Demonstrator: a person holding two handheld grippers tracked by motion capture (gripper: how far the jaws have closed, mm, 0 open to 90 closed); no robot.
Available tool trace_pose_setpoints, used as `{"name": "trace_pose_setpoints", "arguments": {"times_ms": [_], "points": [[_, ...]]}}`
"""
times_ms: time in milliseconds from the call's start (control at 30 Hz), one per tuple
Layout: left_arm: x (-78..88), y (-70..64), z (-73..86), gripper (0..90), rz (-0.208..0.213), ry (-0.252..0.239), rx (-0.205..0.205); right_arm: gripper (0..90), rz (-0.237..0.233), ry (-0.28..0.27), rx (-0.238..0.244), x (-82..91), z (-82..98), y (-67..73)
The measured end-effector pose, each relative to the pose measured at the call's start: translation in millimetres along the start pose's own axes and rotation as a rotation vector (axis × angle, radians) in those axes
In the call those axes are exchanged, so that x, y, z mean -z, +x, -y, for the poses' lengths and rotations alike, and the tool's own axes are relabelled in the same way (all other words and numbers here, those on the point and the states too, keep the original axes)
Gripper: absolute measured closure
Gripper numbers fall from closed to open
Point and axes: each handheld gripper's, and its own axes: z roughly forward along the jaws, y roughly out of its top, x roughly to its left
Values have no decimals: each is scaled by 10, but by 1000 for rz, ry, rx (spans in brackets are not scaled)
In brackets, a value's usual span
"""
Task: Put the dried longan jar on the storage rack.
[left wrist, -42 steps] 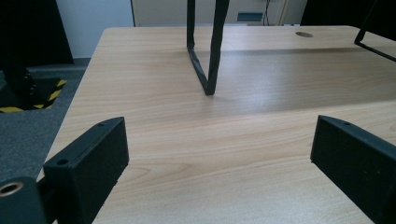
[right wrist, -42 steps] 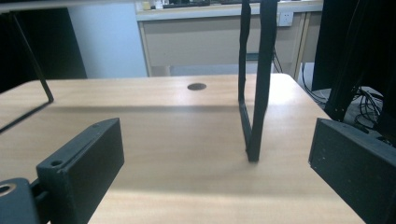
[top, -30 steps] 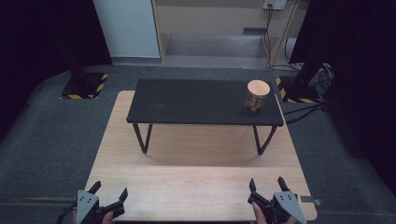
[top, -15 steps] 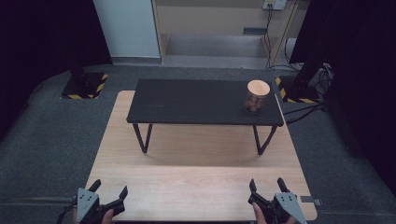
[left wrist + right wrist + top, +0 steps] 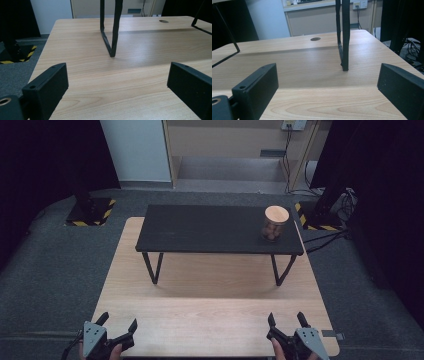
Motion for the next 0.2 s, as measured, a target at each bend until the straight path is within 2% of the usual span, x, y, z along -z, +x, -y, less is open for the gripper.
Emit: {"name": "trace_pose_setpoints", "arguments": {"times_ms": [200], "points": [[26,-2,5,22,-8,-1,-2,32,-8,-12,-22,28,20,-18]]}}
